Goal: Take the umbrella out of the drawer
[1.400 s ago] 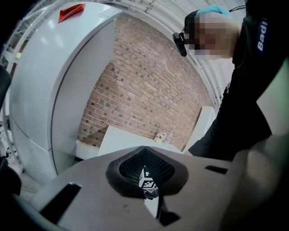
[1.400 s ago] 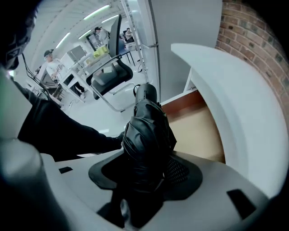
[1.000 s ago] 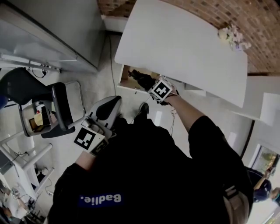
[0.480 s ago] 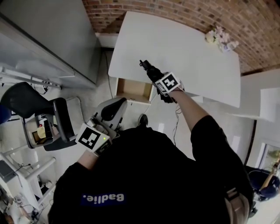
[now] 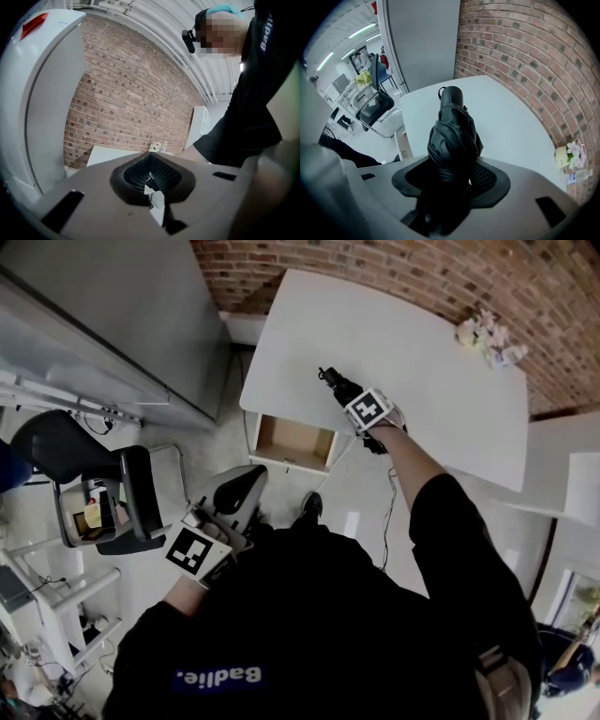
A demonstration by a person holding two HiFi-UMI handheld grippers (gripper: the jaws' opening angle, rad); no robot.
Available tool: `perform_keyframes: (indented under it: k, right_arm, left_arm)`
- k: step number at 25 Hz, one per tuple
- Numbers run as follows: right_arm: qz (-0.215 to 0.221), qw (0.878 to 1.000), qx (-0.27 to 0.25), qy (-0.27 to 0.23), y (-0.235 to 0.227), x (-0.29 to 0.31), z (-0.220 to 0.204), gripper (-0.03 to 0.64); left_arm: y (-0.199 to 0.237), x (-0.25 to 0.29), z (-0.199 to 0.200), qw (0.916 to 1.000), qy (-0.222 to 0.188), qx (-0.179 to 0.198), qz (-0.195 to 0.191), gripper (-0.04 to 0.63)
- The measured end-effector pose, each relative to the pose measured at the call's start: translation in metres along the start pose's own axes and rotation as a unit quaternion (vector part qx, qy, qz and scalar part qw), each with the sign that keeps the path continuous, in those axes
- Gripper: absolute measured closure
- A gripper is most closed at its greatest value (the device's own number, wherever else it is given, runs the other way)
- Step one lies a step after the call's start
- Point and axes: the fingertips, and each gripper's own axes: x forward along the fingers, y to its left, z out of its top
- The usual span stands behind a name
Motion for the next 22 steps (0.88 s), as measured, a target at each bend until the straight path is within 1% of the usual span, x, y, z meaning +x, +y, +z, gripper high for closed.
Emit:
perform_keyframes:
  k: [3, 5, 6, 8, 9, 10, 12, 14, 17, 18, 19, 21, 22]
  right_arm:
    - [0.022, 1.000, 0.001, -0.004, 0.000, 0.013, 0.004, 0.367]
    - [-0.001, 1.000, -0.005, 0.004, -0.013, 0.016, 0.002, 0.365]
    - [0.005, 1.000, -0.007, -0.004, -0.012, 0.020, 0.005, 0.365]
    - [0.049, 0.998, -0.001, -0.035, 0.004, 0.030, 0.015, 0.364]
    - [0.057, 0.998, 0.002, -0.039, 0.006, 0.034, 0.016, 0.362]
    - [0.050, 0.998, 0.004, -0.031, 0.002, 0.035, 0.013, 0.362]
    - [0.004, 1.000, 0.003, 0.009, -0.017, 0.033, -0.003, 0.359]
    - [-0.009, 1.000, 0.003, 0.020, -0.022, 0.035, -0.009, 0.359]
    - [-0.048, 0.998, 0.000, 0.051, -0.036, 0.035, -0.024, 0.353]
    - [-0.050, 0.998, -0.001, 0.049, -0.035, 0.036, -0.023, 0.351]
    - [-0.040, 0.998, 0.000, 0.041, -0.029, 0.037, -0.020, 0.349]
    - [-0.007, 1.000, 0.005, 0.020, -0.014, 0.039, -0.013, 0.345]
    - [-0.021, 0.999, 0.003, 0.030, -0.019, 0.037, -0.017, 0.344]
  left_arm:
    - [0.003, 0.001, 0.001, 0.9999, 0.004, 0.003, 0.010, 0.597]
    - [0.004, 0.000, 0.000, 0.9998, 0.005, 0.002, 0.018, 0.597]
    - [0.005, 0.000, -0.001, 0.9998, 0.005, 0.000, 0.021, 0.598]
    - [0.006, 0.001, -0.001, 0.9997, 0.006, 0.000, 0.025, 0.597]
    - [0.006, 0.002, -0.001, 0.9996, 0.007, 0.001, 0.026, 0.597]
    - [0.006, 0.003, -0.001, 0.9997, 0.008, 0.002, 0.025, 0.597]
    - [0.007, 0.004, 0.001, 0.9997, 0.009, 0.003, 0.023, 0.597]
    - [0.008, 0.004, 0.002, 0.9997, 0.011, 0.003, 0.023, 0.597]
    - [0.011, 0.003, 0.002, 0.9996, 0.014, 0.004, 0.024, 0.598]
    - [0.012, 0.002, 0.002, 0.9996, 0.016, 0.005, 0.023, 0.598]
    - [0.013, 0.001, 0.001, 0.9996, 0.017, 0.006, 0.022, 0.598]
    - [0.013, -0.001, 0.001, 0.9996, 0.017, 0.007, 0.019, 0.598]
    - [0.014, -0.002, 0.001, 0.9997, 0.017, 0.006, 0.018, 0.598]
